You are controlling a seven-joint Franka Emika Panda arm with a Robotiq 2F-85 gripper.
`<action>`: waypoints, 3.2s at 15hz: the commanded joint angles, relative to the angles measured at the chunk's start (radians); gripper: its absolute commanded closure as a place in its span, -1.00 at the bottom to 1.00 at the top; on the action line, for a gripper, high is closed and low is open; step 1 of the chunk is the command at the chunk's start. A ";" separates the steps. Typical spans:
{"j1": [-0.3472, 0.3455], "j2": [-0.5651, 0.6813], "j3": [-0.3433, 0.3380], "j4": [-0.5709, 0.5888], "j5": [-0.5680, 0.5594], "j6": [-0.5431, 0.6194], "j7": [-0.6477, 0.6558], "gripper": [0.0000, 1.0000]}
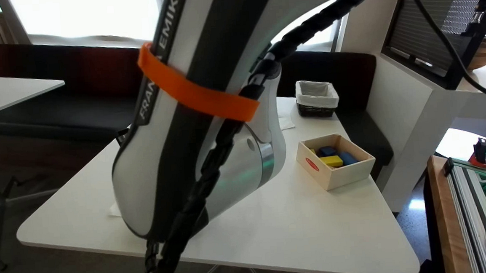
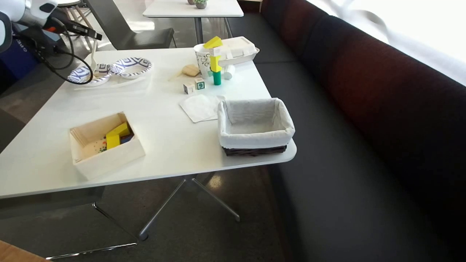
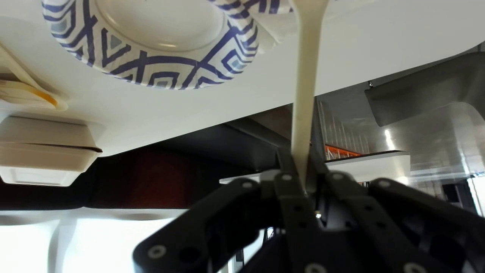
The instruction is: Use the fork to scoop to pick up the contents inside the bowl to the left and put it in the bowl to the right
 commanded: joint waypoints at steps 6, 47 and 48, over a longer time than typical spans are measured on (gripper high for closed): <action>0.165 0.037 -0.077 0.002 0.283 0.177 -0.160 0.94; -0.438 -0.031 0.244 -0.203 -0.913 0.331 -0.005 0.94; -0.465 -0.032 0.251 -0.206 -0.964 0.342 0.008 0.94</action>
